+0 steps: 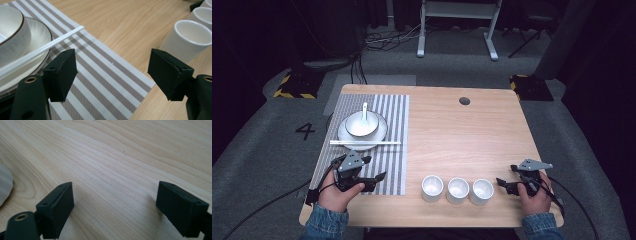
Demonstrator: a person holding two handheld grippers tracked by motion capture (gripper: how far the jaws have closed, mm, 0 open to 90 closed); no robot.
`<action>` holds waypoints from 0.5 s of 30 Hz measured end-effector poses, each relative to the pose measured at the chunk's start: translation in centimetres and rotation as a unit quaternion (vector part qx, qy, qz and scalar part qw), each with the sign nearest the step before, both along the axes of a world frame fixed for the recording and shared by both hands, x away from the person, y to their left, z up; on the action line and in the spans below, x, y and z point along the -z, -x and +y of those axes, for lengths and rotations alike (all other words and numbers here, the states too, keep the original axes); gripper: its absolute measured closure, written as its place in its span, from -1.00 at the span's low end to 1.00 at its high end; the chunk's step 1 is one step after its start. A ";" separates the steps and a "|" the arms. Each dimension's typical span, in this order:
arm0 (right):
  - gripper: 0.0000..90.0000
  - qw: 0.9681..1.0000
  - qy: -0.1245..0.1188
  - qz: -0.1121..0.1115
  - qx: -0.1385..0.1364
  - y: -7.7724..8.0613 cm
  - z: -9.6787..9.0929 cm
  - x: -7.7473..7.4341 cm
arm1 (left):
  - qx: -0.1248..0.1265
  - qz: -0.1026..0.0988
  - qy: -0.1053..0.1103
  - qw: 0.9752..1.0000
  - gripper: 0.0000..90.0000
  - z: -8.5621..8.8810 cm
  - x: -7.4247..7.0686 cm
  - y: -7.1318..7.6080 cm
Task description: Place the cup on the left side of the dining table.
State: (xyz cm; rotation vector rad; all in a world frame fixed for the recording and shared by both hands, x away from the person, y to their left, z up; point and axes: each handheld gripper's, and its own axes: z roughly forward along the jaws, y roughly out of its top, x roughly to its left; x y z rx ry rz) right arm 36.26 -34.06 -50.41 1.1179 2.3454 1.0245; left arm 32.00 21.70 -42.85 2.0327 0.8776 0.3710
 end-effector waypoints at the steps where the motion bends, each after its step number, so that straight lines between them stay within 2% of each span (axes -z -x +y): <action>1: -0.67 1.000 0.000 0.000 0.000 0.0 0.0 0.0 | 0.002 -0.003 -0.001 1.000 -0.48 -0.1 -0.2 -0.1; 7: -0.67 1.000 0.000 0.000 0.000 0.0 0.0 0.0 | 0.007 -0.004 0.011 1.000 -0.47 -0.9 -0.6 -0.4; 12: -0.67 1.000 0.000 0.000 0.000 0.0 0.0 0.0 | 0.022 -0.022 0.005 1.000 -0.48 -2.3 -1.6 -0.4; 15: -0.67 1.000 0.000 0.000 0.000 0.0 0.0 0.0 | 0.025 -0.025 0.000 0.999 -0.48 -2.7 -1.8 -0.4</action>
